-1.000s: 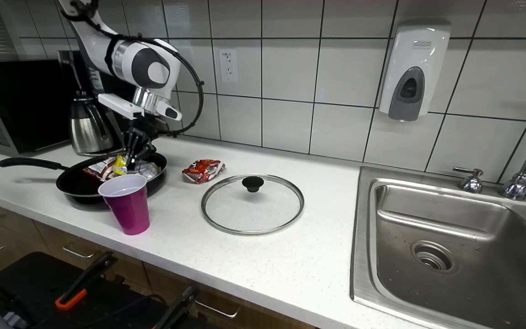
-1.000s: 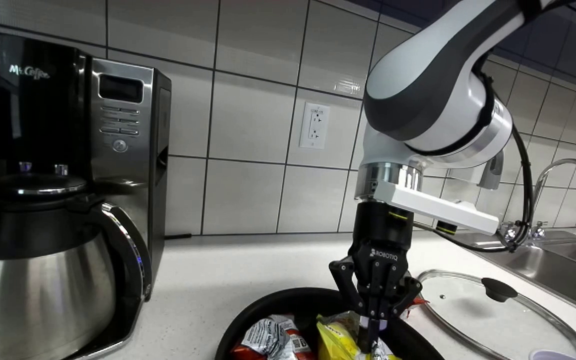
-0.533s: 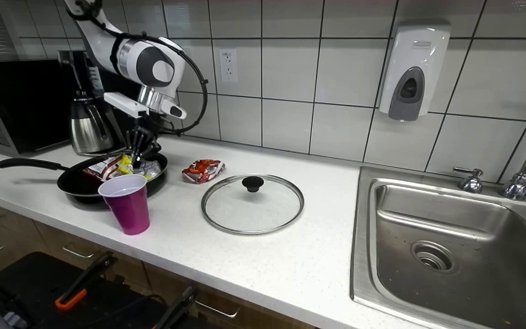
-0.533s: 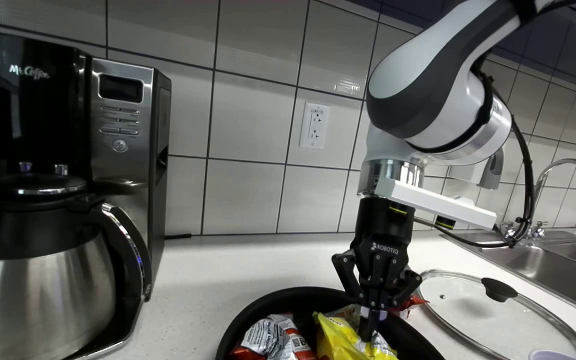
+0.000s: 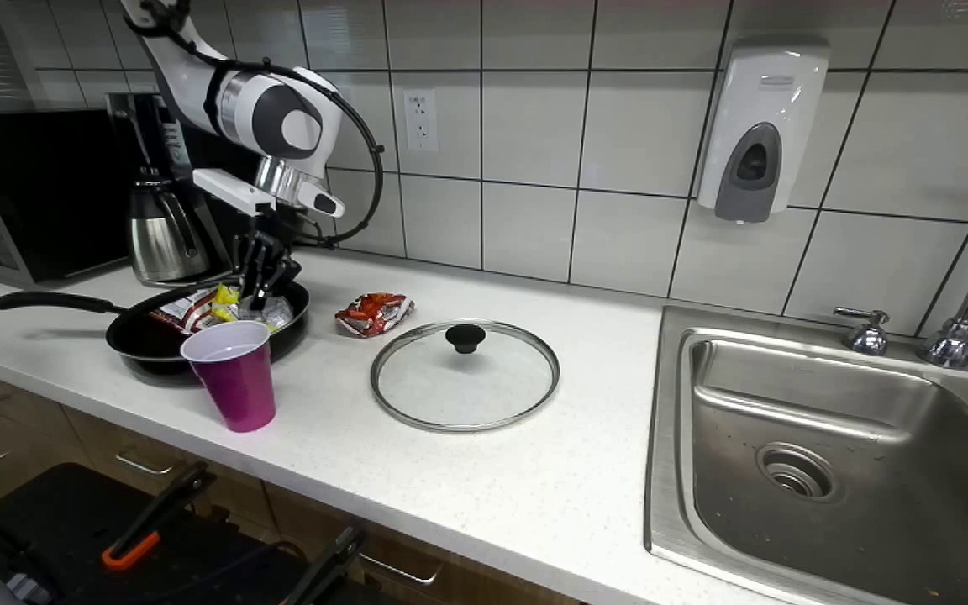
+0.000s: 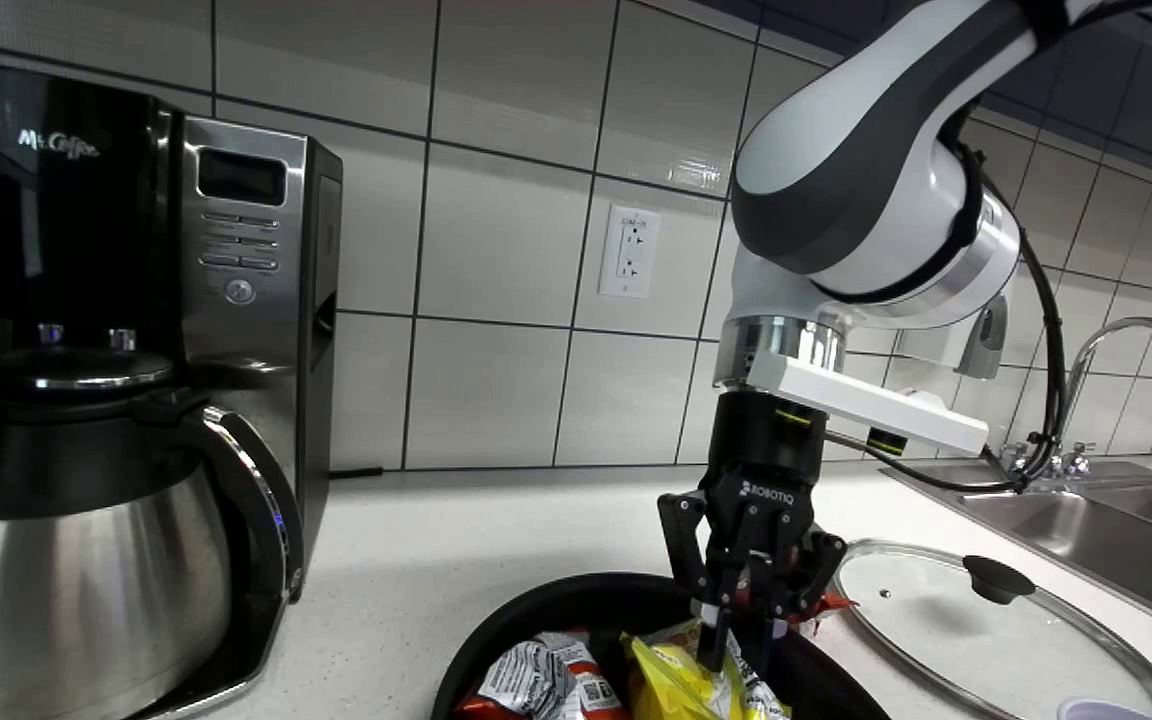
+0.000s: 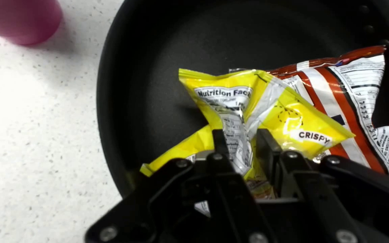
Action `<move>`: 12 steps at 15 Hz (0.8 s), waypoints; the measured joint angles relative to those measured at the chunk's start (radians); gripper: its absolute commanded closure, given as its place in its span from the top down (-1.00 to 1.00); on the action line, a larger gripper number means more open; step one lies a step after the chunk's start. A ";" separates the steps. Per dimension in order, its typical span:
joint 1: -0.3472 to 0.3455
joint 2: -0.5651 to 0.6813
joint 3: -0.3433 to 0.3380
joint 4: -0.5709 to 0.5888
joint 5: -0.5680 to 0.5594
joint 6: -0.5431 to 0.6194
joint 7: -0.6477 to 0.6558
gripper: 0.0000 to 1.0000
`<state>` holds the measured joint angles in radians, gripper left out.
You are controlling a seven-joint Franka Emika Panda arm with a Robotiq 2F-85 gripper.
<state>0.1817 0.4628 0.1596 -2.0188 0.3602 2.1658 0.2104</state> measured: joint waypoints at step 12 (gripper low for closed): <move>0.000 -0.025 -0.009 0.010 -0.012 0.002 0.000 1.00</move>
<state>0.1814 0.4377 0.1502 -2.0085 0.3479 2.1680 0.2100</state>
